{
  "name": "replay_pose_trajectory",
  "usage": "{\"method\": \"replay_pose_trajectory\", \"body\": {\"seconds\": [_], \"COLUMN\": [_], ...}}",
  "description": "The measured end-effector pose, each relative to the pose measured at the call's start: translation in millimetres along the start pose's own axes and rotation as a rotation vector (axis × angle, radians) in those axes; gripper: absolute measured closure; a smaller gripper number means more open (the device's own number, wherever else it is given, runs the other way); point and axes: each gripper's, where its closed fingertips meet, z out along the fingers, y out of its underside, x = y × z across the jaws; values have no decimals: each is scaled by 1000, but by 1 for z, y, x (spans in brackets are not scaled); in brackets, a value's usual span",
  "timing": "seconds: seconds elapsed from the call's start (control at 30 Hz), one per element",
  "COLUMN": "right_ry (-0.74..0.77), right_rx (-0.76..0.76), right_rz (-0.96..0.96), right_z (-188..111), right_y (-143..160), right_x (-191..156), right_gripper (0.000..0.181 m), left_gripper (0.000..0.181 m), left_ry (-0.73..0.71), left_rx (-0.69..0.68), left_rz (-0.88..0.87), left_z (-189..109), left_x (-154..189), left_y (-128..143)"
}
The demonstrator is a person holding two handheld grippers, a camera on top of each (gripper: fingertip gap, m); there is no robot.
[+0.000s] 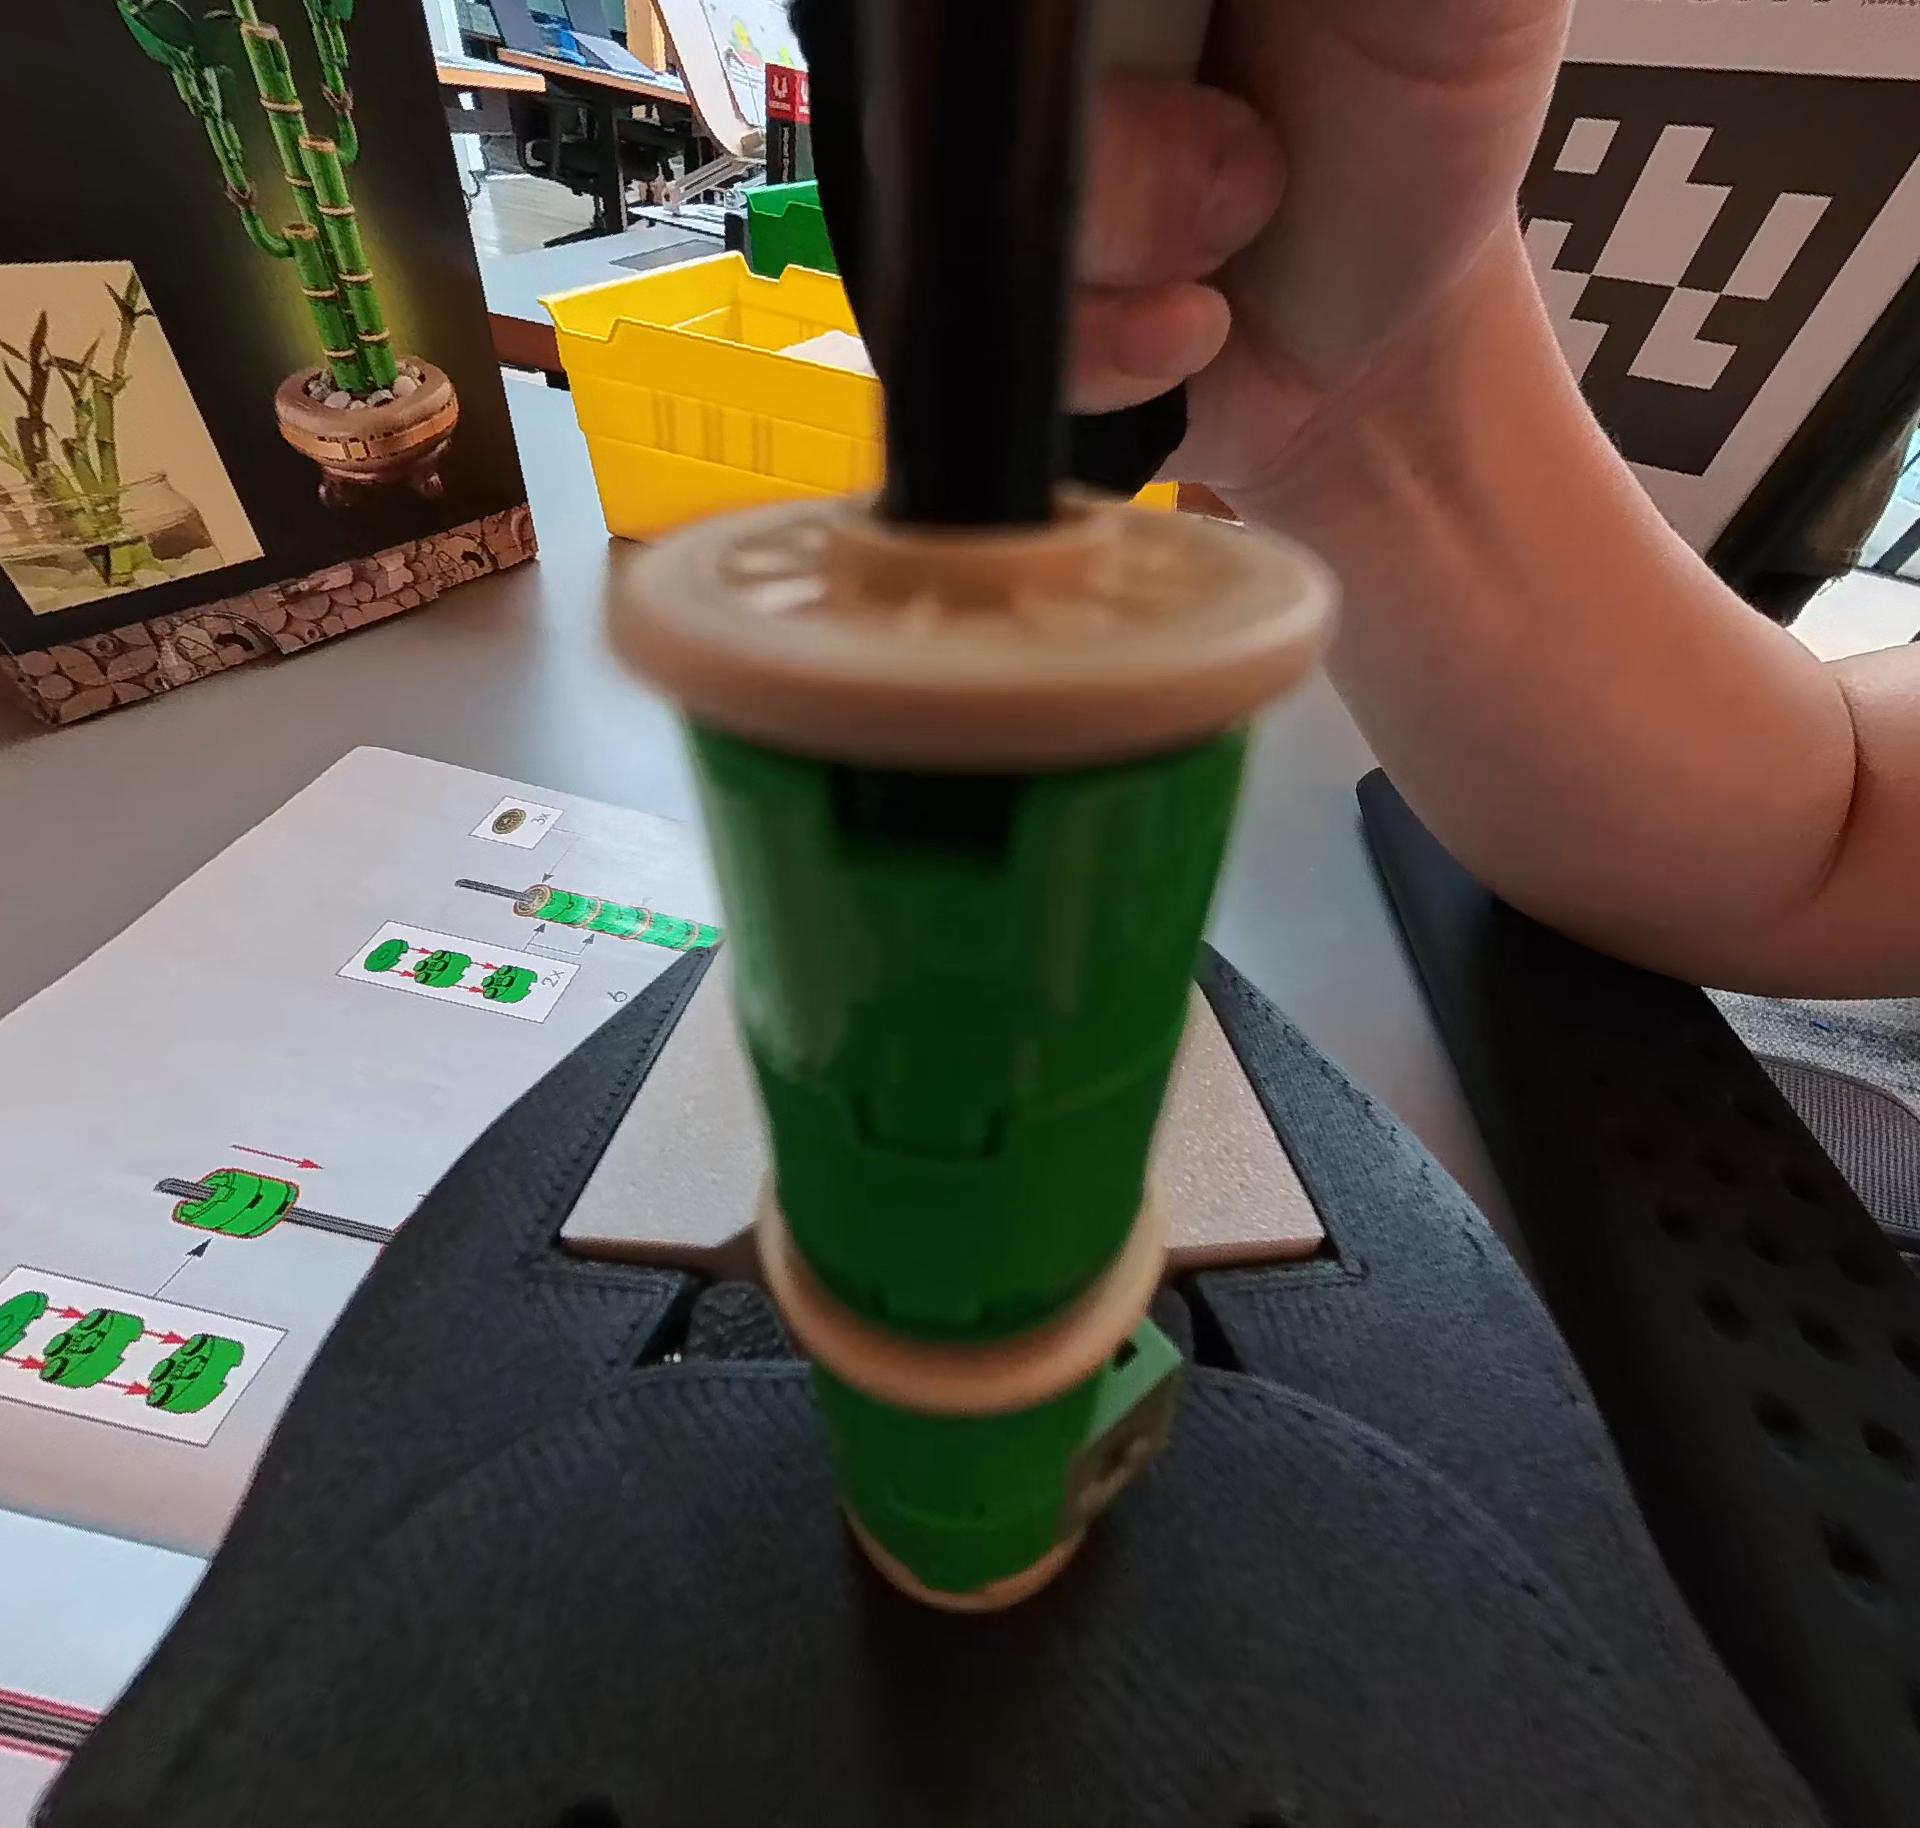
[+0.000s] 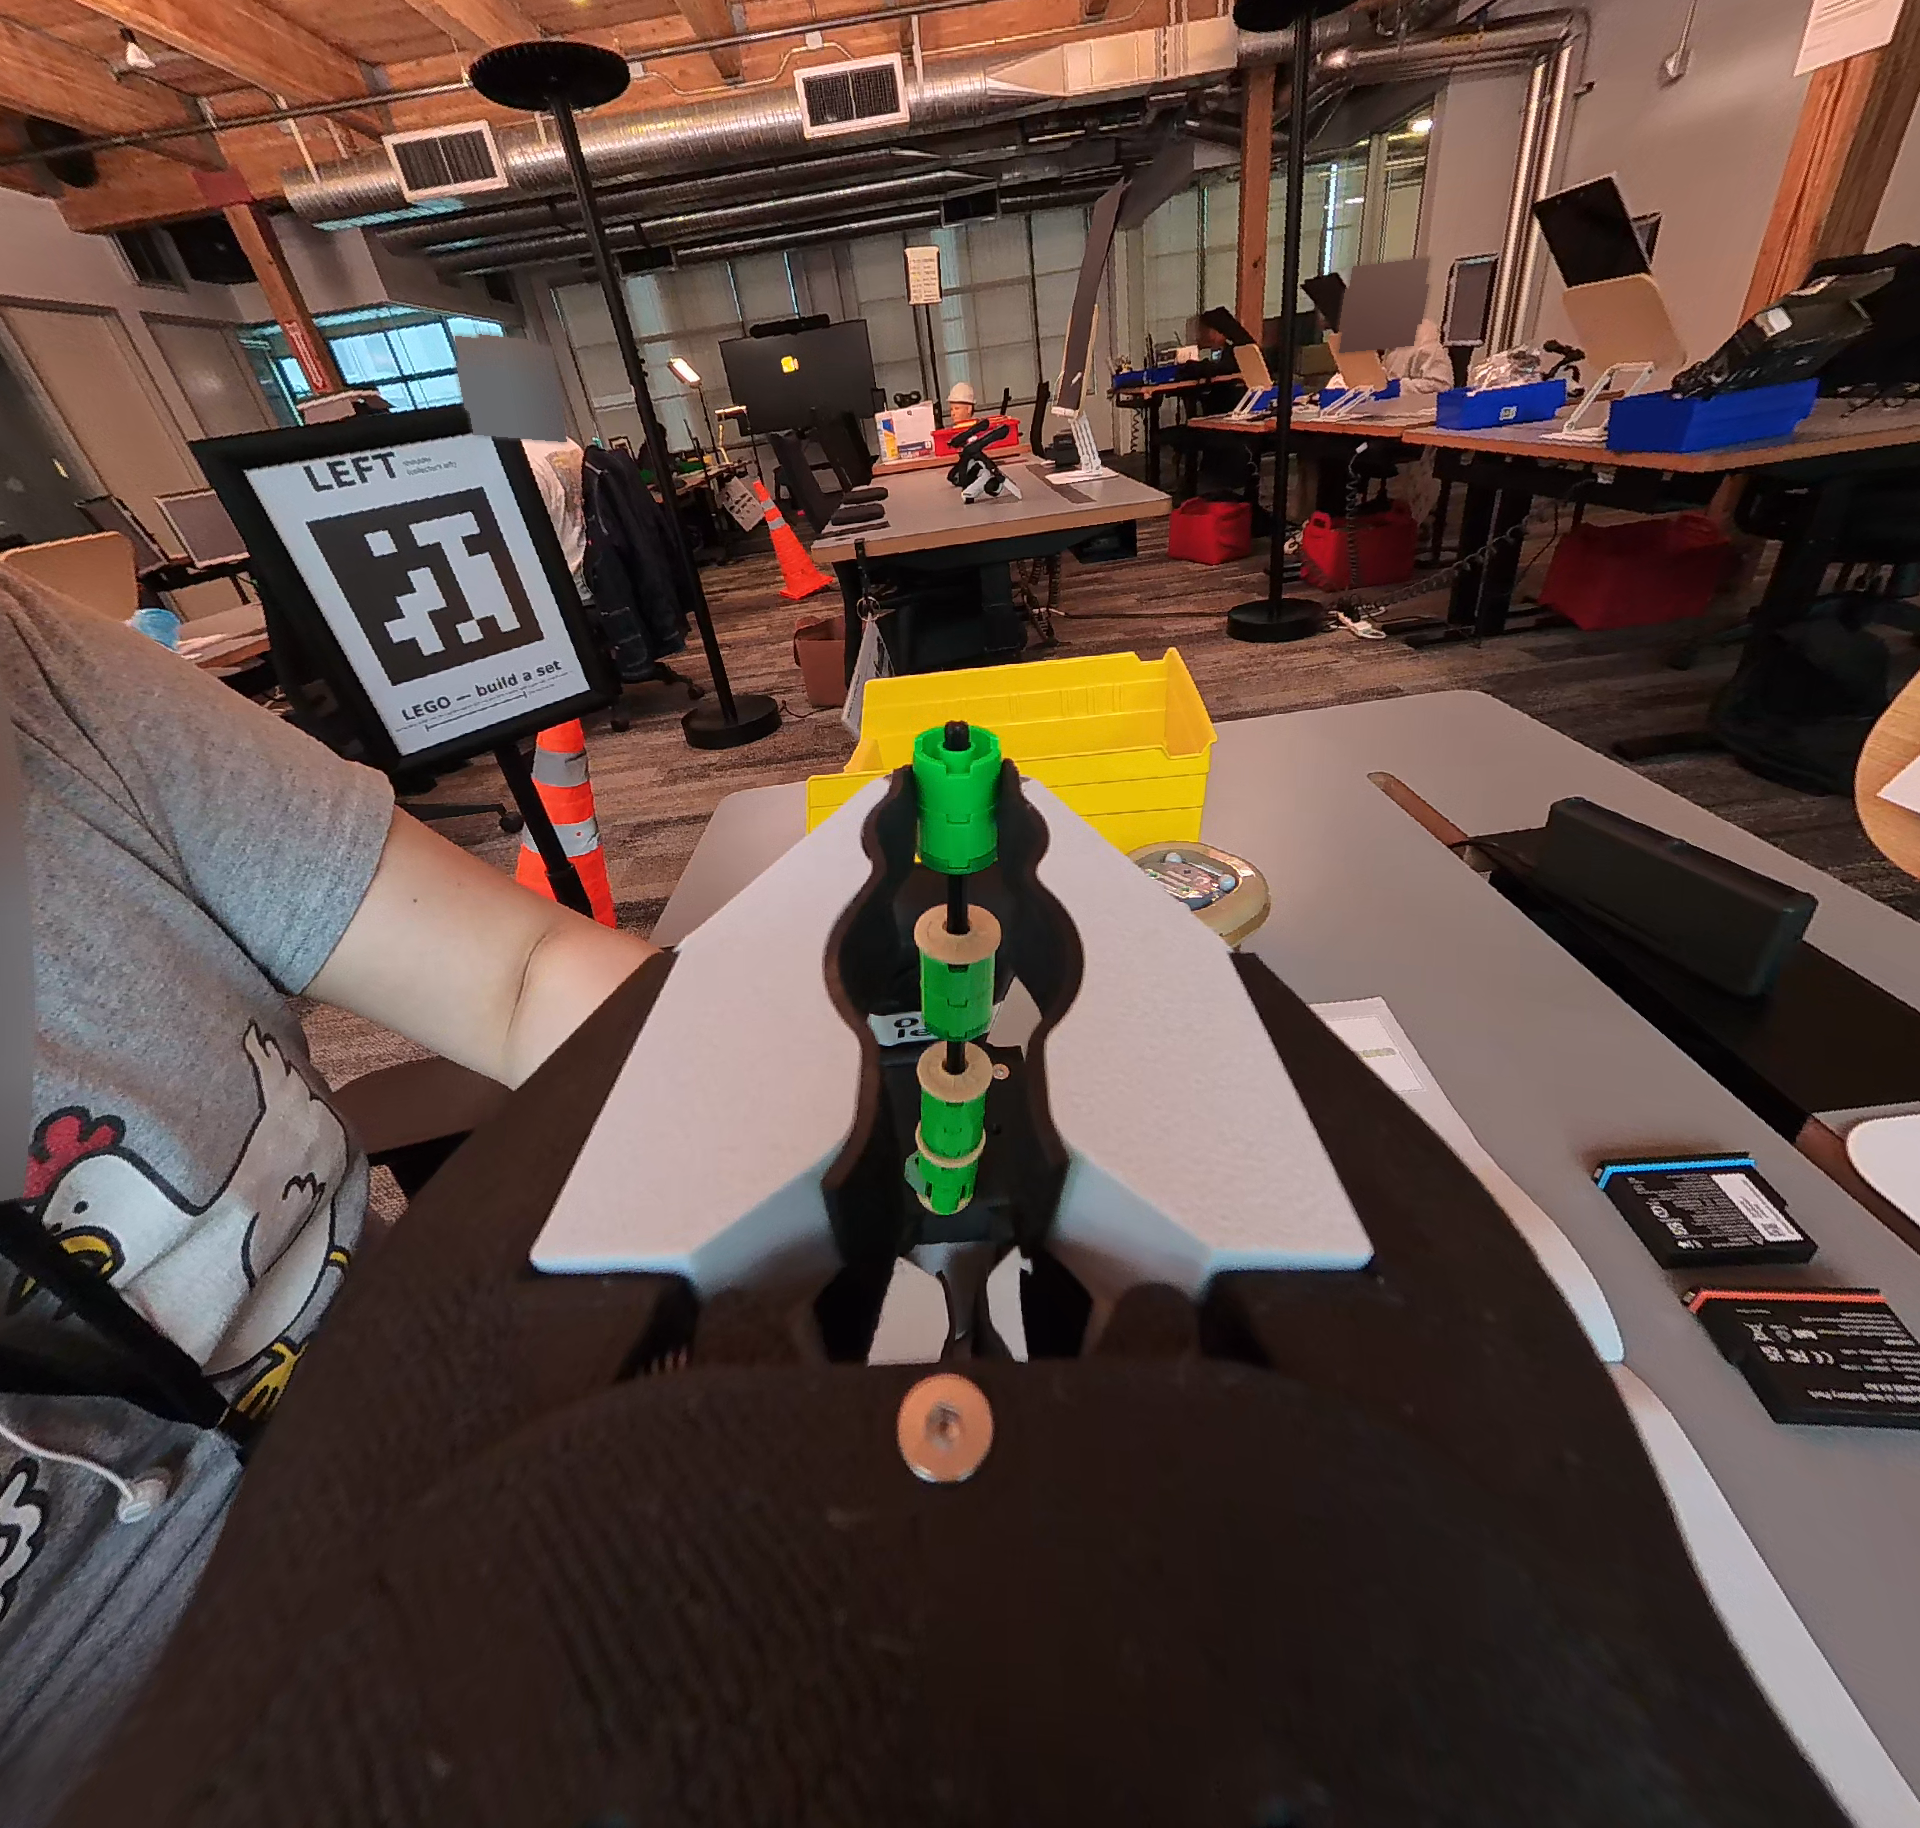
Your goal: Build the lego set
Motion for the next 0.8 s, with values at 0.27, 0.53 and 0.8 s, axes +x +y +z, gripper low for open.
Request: {"method": "replay_pose_trajectory", "body": {"seconds": [0.27, 0.53, 0.8], "right_ry": [1, -2, -1], "right_rx": [-2, -3, 2], "right_rz": [-1, -4, -5], "right_z": [1, 2, 2], "right_y": [1, 1, 1], "right_x": [0, -1, -1], "right_gripper": [165, 165, 165], "left_gripper": [181, 181, 143], "left_ry": [-2, -5, -11], "left_rx": [4, 8, 14], "left_rz": [-2, -3, -3], "left_z": [0, -1, -2], "left_x": [0, -1, -3], "left_y": [0, -1, -3]}}
